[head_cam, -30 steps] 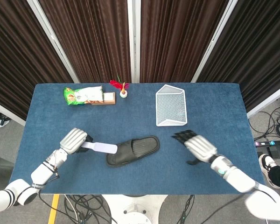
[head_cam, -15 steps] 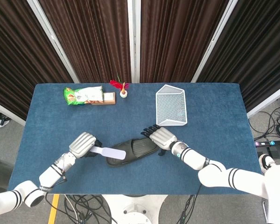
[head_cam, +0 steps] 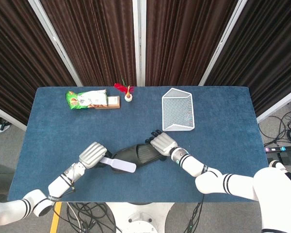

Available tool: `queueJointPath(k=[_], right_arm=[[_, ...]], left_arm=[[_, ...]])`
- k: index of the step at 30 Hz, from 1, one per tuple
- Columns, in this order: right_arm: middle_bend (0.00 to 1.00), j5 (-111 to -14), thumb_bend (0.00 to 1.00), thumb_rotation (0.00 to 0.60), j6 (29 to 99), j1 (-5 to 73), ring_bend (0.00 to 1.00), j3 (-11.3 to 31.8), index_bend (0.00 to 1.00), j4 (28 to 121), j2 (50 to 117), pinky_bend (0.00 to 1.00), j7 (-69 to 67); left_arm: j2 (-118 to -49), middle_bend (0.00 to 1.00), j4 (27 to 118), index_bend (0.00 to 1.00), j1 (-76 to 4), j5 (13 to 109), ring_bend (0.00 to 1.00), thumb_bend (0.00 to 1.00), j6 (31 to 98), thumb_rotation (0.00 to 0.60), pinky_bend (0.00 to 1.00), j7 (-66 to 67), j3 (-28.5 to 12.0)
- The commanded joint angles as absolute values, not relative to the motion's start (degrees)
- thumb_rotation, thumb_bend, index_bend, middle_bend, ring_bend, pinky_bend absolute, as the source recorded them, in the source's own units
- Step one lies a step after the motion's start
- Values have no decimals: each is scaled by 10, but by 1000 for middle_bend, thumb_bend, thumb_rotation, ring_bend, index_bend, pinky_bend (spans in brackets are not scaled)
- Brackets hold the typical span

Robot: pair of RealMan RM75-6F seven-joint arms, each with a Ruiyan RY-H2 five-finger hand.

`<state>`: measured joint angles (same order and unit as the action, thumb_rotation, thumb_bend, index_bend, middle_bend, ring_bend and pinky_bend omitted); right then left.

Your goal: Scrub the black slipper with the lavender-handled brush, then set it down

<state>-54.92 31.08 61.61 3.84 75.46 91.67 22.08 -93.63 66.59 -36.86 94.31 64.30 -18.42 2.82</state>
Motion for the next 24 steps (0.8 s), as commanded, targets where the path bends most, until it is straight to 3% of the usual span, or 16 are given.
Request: queueJointPath(k=[1, 12, 24], right_arm=[[342, -555, 176, 600, 317, 614, 172, 35, 325, 754, 918, 210, 219], [379, -581, 179, 600, 322, 611, 236, 33, 461, 758, 913, 275, 195], [433, -606, 188, 600, 317, 612, 266, 26, 581, 758, 909, 284, 183]], left_arm=[[-946, 1000, 654, 1000, -370, 948, 1000, 891, 645, 600, 1000, -177, 30], [-997, 1000, 576, 1000, -385, 939, 1000, 891, 619, 600, 1000, -173, 21], [-1031, 1000, 498, 1000, -393, 863, 1000, 891, 565, 600, 1000, -199, -26]])
